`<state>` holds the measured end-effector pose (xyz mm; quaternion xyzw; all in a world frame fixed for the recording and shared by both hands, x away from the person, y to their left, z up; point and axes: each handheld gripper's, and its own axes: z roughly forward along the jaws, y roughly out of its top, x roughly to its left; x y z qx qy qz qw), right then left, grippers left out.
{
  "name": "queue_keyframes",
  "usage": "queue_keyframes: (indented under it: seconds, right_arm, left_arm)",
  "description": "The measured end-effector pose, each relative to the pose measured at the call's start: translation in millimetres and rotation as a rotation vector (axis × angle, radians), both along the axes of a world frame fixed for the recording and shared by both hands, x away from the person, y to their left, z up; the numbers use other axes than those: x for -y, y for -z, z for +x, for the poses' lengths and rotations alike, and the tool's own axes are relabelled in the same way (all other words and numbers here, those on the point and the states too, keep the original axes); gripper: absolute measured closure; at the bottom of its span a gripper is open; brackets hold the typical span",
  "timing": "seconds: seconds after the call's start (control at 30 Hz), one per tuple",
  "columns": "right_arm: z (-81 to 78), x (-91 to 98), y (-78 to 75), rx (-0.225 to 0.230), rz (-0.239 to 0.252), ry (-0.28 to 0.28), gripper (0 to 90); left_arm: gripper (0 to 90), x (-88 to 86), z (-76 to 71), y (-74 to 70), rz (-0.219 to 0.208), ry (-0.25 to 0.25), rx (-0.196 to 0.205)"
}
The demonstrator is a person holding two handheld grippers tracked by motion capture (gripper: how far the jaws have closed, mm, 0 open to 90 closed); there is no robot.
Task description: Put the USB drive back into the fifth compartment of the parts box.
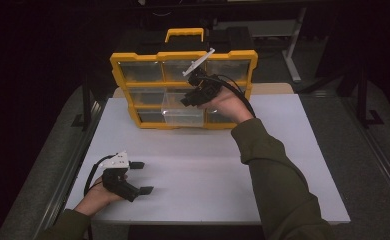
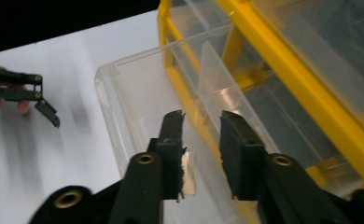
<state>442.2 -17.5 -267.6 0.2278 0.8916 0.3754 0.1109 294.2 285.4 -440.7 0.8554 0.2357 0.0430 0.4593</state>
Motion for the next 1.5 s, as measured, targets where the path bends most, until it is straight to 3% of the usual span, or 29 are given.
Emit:
queue_keyframes:
  seconds: [0.13, 0.33, 0.43, 0.63, 1.0, 1.3, 1.33, 1.5]
  right_arm:
    - [-2.7, 3.4, -4.6, -0.009, 0.037, 0.005, 60.4]
    - [-6.8, 9.0, -8.8, -0.010, 0.044, 0.019, 53.8]
    - [-13.2, 16.2, -13.7, -0.001, 0.076, 0.019, 49.2]
    - [-20.9, 30.3, -14.8, 0.007, 0.090, 0.042, 43.3]
    - [-36.6, 57.7, -7.1, 0.015, 0.128, 0.060, 33.9]
    - [-44.6, 65.8, 3.5, 0.009, 0.146, 0.067, 29.8]
    - [-47.1, 69.6, 10.9, 0.006, 0.153, 0.072, 28.0]
    - [-50.7, 74.4, 20.2, 0.005, 0.163, 0.076, 26.0]
  left_arm:
    - [0.0, 0.2, 0.1, 0.2, 0.003, 0.000, 0.000]
    - [0.0, 0.3, -0.1, 0.1, 0.005, 0.001, -0.001]
    - [0.0, 0.1, 0.0, 0.2, 0.005, -0.001, -0.001]
    - [0.0, 0.2, -0.1, 0.3, 0.006, -0.001, -0.001]
    - [0.0, -0.3, 0.3, 0.5, 0.006, -0.002, -0.001]
    - [0.0, -1.3, 7.3, -0.6, -0.002, -0.005, 0.010]
    - [0.0, -1.2, 8.2, -1.0, -0.002, -0.005, 0.012]
    - [0.0, 0.0, 12.2, -1.6, -0.006, 0.002, 0.019]
